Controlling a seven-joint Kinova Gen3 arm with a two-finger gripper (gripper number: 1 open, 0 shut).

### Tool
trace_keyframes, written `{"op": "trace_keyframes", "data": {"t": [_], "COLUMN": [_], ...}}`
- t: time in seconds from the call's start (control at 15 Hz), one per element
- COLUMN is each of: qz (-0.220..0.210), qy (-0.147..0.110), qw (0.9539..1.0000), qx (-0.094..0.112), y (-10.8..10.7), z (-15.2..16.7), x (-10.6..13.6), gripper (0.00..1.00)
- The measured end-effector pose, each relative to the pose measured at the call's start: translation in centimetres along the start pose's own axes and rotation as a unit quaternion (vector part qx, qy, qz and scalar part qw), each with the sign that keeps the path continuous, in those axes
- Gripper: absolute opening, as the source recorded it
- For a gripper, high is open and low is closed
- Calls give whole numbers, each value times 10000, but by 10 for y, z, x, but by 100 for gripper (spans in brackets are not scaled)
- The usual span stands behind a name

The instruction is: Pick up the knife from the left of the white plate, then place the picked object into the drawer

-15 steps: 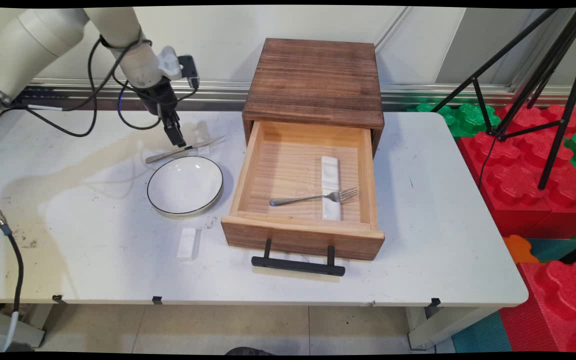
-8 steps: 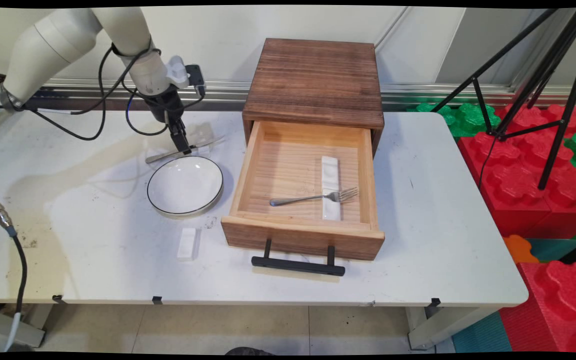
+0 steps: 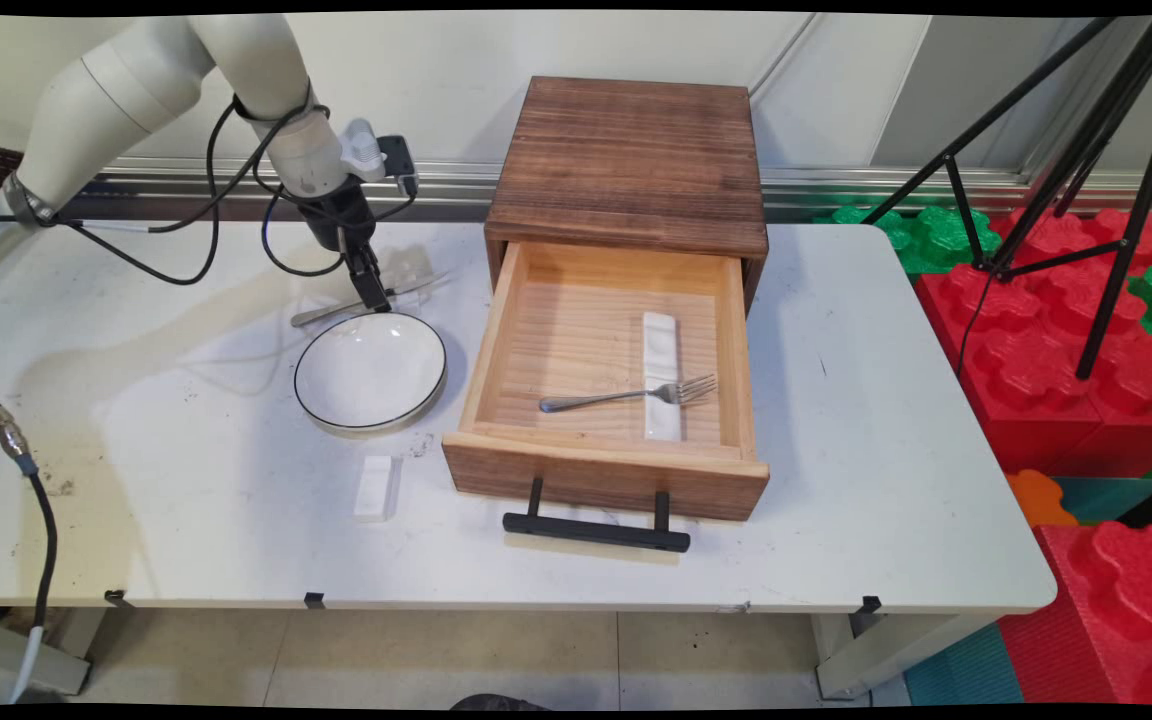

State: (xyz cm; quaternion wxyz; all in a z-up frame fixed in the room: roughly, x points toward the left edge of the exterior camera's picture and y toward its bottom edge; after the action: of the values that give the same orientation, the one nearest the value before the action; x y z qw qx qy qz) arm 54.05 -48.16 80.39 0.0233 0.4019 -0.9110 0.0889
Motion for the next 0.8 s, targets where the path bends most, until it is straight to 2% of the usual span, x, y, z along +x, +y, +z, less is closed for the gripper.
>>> {"op": "trace_keyframes", "data": {"t": [0.33,0.4,0.8], "qz": [-42,-47,-41], "qy": [16,17,31], "qw": [10000,10000,10000], "qx": [2,3,-41], "y": [-1,-1,0], "z": [1,1,1], "x": [-3,-3,-7], "gripper": [100,0,0]}}
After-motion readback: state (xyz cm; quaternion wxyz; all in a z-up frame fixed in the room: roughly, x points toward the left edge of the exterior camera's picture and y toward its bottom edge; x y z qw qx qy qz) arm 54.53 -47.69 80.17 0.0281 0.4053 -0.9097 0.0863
